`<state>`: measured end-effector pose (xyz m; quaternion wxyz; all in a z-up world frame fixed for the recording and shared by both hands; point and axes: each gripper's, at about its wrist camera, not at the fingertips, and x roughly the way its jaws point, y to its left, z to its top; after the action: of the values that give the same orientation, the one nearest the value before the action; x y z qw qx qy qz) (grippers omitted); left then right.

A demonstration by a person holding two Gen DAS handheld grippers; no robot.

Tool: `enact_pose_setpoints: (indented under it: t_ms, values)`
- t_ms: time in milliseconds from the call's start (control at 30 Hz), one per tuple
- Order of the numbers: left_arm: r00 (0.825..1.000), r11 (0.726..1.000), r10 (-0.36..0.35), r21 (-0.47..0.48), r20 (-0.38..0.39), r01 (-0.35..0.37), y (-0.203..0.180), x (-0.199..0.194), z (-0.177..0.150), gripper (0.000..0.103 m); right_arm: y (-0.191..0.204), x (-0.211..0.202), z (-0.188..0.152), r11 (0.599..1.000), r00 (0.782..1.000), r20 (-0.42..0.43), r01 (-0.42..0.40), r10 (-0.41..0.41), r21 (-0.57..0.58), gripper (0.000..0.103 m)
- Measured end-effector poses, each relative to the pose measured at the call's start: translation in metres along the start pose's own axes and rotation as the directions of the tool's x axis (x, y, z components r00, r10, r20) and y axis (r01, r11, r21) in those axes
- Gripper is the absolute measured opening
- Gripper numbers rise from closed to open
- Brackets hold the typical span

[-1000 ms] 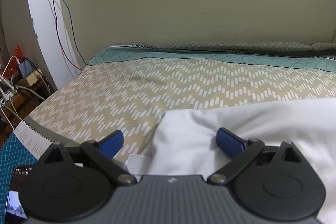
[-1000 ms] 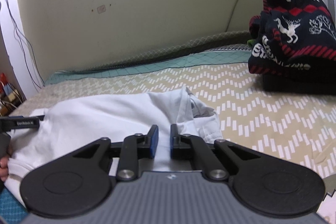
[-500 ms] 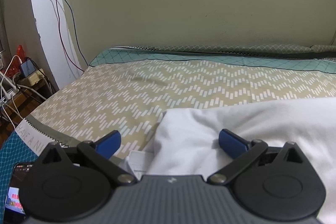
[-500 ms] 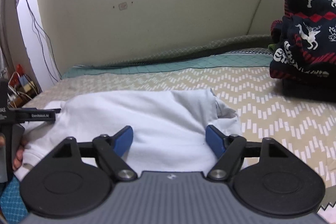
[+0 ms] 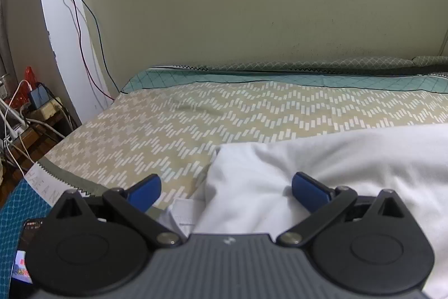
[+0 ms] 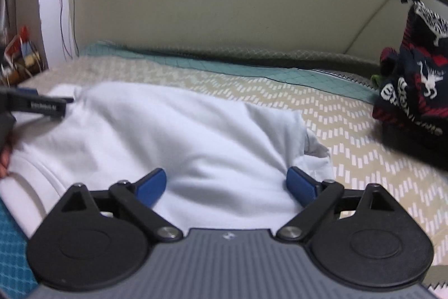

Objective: Fold small clothes
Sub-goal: 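Press the folded T-shirt flat with both grippers and grasp its edge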

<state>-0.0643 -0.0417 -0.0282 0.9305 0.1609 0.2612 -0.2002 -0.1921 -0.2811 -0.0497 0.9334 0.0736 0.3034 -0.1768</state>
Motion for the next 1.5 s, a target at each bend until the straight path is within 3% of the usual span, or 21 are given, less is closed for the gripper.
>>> enact_pose_setpoints:
  t_ms: [167, 267, 400, 567, 833, 967, 1100, 1267, 1333, 1433, 1500]
  values:
    - [1.000, 1.000, -0.018, -0.022, -0.021, 0.018, 0.004, 0.002, 0.000, 0.103, -0.006, -0.008, -0.005, 1.000, 1.000, 0.006, 0.007, -0.007, 0.010, 0.085]
    - [0.999, 0.999, -0.028, -0.035, -0.030, 0.026, 0.007, 0.003, 0.001, 0.103, -0.012, -0.015, -0.011, 0.997, 0.998, 0.009, 0.070, -0.070, 0.039, 0.085]
    - [0.999, 0.998, -0.036, -0.046, -0.041, 0.034, 0.007, 0.004, 0.001, 0.103, -0.038, -0.027, -0.022, 0.988, 0.997, -0.008, 0.079, -0.079, 0.135, 0.085]
    - [0.998, 0.999, -0.032, -0.036, -0.046, 0.030, 0.006, 0.004, 0.001, 0.103, -0.046, -0.039, -0.031, 0.985, 0.993, -0.006, 0.121, -0.121, 0.121, 0.085]
    - [0.998, 0.998, -0.040, -0.046, -0.051, 0.037, 0.008, 0.005, 0.001, 0.103, -0.046, -0.037, -0.032, 0.985, 0.993, -0.004, 0.120, -0.120, 0.122, 0.085]
    - [0.998, 0.998, -0.038, -0.049, -0.052, 0.035, 0.008, 0.005, 0.001, 0.103, -0.059, -0.047, -0.036, 0.976, 0.997, 0.025, 0.063, -0.070, 0.210, 0.085]
    - [0.997, 0.996, -0.055, -0.075, -0.060, 0.050, 0.011, 0.006, 0.001, 0.103, -0.095, -0.066, -0.050, 0.901, 0.996, 0.090, -0.064, 0.028, 0.429, 0.085]
    - [0.994, 0.990, -0.094, -0.109, -0.059, 0.088, 0.019, 0.005, 0.004, 0.103, -0.143, -0.079, -0.065, 0.717, 0.976, 0.164, -0.215, 0.141, 0.663, 0.082]
    - [0.988, 0.979, -0.148, -0.145, -0.034, 0.141, 0.028, -0.005, 0.010, 0.101, -0.154, -0.079, -0.069, 0.664, 0.970, 0.176, -0.244, 0.169, 0.707, 0.077]
    - [0.970, 0.932, -0.227, -0.267, 0.090, 0.243, 0.047, -0.035, 0.019, 0.102, -0.153, -0.076, -0.065, 0.668, 0.974, 0.153, -0.227, 0.169, 0.708, 0.071]
    - [0.937, 0.901, -0.327, -0.258, 0.123, 0.349, 0.048, -0.049, 0.024, 0.099, -0.149, -0.069, -0.060, 0.675, 0.972, 0.148, -0.234, 0.184, 0.700, 0.069]
